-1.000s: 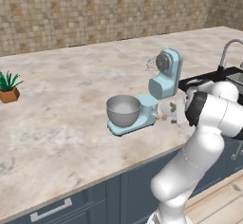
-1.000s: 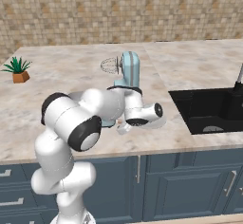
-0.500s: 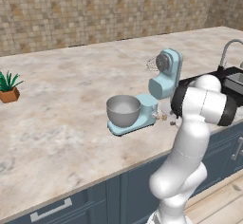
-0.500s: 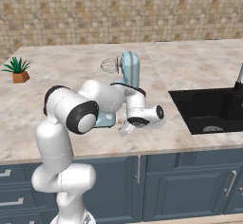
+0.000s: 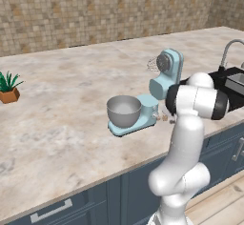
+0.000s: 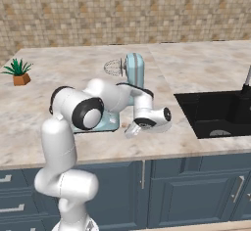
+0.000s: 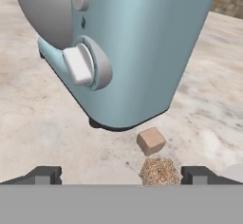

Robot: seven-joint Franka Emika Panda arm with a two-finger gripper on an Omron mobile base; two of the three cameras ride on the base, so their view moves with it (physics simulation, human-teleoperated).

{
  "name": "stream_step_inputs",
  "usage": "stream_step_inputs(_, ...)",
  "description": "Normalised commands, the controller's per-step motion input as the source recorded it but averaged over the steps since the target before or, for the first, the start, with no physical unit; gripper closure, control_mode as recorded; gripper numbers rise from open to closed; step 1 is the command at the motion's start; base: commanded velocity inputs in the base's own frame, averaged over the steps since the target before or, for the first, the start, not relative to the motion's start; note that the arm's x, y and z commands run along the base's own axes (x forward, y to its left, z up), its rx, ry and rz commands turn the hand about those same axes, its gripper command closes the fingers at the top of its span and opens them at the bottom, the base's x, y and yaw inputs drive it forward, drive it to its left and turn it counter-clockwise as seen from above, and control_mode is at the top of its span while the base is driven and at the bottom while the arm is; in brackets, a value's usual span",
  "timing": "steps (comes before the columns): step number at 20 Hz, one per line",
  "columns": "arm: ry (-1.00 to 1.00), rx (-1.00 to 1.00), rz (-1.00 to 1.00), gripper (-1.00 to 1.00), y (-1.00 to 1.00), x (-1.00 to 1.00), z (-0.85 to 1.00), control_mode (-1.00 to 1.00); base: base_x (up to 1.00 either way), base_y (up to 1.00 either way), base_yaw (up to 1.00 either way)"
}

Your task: Add butter and sugar cubes to the stand mixer bowl and then turn on the stand mixer to begin making frosting.

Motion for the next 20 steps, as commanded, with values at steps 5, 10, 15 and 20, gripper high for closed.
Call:
stream_step_inputs(5, 0.00, 0.02, 0.00, -1.00, 0.08, 0.15, -0.14, -1.00, 0.00, 0.00, 0.00)
stream_step_inputs(10, 0.00, 0.02, 0.00, -1.00, 0.05, 0.07, -0.12, -1.00, 0.00, 0.00, 0.00)
stream_step_inputs(15, 0.00, 0.02, 0.00, -1.00, 0.04, 0.08, -0.07, -1.00, 0.00, 0.00, 0.00)
stream_step_inputs(20, 0.00, 0.02, 0.00, -1.00, 0.00, 0.19, -0.07, -1.00, 0.00, 0.00, 0.00)
